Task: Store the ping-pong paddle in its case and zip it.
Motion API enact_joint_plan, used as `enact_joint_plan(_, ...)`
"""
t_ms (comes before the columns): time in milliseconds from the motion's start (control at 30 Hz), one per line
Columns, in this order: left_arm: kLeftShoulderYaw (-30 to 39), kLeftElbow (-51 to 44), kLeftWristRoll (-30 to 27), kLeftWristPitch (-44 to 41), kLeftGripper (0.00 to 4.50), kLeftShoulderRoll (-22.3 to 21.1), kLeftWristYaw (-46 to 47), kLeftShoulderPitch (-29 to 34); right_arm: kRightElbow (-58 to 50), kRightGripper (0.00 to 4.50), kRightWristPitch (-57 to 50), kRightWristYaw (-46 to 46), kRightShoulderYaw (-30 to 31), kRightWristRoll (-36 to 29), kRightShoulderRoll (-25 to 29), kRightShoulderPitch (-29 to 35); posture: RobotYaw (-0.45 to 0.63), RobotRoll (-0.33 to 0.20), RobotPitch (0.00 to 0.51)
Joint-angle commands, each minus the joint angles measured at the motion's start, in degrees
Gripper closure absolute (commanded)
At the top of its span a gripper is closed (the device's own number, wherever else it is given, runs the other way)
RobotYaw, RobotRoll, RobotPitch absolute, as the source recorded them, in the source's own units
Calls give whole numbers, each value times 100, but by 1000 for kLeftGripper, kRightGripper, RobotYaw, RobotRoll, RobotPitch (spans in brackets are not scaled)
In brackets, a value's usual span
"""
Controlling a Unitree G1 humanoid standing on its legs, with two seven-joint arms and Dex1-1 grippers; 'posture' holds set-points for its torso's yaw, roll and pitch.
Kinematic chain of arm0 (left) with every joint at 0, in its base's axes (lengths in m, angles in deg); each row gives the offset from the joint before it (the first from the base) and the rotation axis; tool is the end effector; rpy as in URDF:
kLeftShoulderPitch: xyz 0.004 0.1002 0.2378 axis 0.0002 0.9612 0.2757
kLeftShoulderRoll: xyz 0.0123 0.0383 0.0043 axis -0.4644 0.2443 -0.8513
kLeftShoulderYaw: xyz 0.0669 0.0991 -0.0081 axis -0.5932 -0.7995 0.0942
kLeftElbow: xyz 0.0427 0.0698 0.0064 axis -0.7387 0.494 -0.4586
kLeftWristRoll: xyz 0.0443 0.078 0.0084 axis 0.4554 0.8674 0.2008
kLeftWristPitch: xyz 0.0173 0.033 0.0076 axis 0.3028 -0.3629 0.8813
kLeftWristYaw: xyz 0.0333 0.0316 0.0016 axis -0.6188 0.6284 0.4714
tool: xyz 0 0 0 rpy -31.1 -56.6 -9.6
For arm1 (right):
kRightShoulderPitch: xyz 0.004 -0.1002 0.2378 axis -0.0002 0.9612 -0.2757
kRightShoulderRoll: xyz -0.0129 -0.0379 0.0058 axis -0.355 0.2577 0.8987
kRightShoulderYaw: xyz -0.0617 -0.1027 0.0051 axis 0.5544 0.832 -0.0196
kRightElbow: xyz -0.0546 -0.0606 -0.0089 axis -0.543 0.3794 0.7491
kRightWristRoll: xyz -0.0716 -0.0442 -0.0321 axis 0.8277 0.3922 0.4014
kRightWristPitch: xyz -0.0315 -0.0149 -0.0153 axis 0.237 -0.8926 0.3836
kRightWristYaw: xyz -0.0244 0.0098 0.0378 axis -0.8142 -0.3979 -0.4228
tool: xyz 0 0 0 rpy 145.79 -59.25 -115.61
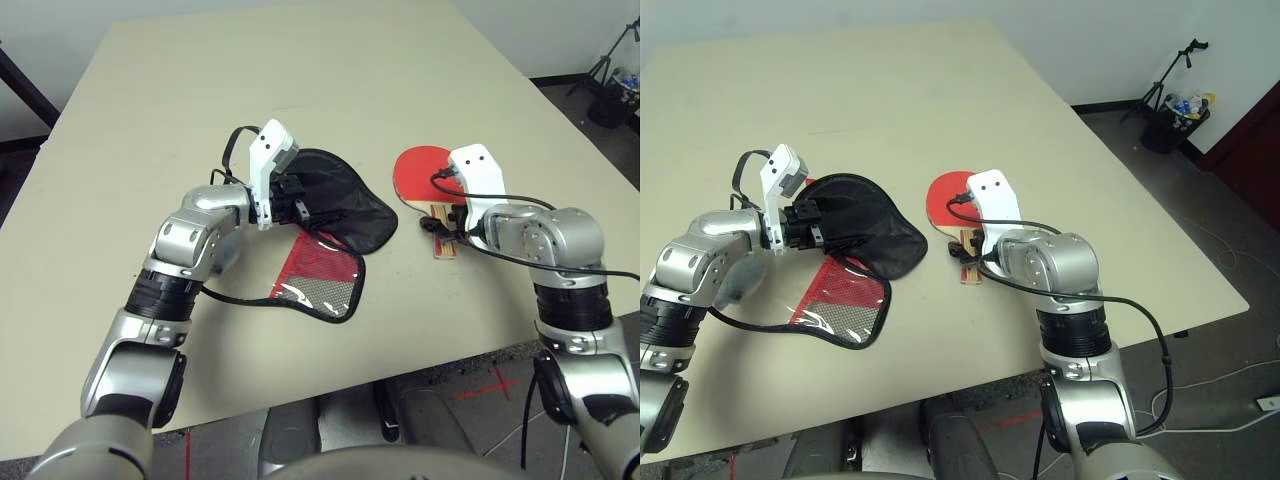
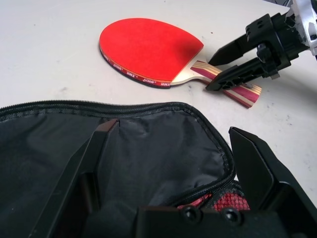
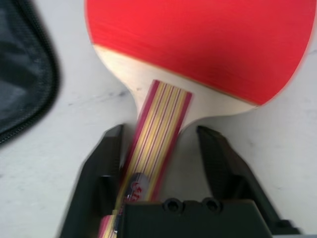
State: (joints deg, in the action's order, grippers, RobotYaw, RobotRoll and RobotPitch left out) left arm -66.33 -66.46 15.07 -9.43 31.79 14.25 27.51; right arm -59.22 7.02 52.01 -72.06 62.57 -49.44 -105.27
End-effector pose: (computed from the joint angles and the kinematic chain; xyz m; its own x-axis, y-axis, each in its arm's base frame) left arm 0.2957 0.2097 0.1564 0.4668 -0.8476 -0.2524 0.8835 0.4596 0.0905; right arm 0.2759 -0.1717 0.1450 0.7297 0.2032 -0.6529 -0.3076 0.9503 -0.0481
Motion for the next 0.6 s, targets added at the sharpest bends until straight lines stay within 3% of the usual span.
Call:
enact_joint_plan(33, -14, -125, 73, -49, 0, -13, -5, 53, 179, 2438, -6, -23, 107, 147, -42, 77, -71, 0, 145)
enact_joint_plan(200, 36, -172, 88, -70, 0, -14, 14, 73, 317, 3282, 99, -150, -6, 299, -64, 37, -61, 0, 147)
enact_joint_plan(433, 160, -135, 90, 3, 0, 50, 150, 14, 844, 3349, 765, -406, -384, 573, -120, -408, -55, 0, 143)
enact_joint_plan(600, 241, -99, 91, 35, 0, 132, 240, -47, 1266, 3350, 1326, -190, -287, 615, -214, -923, -56, 0, 137)
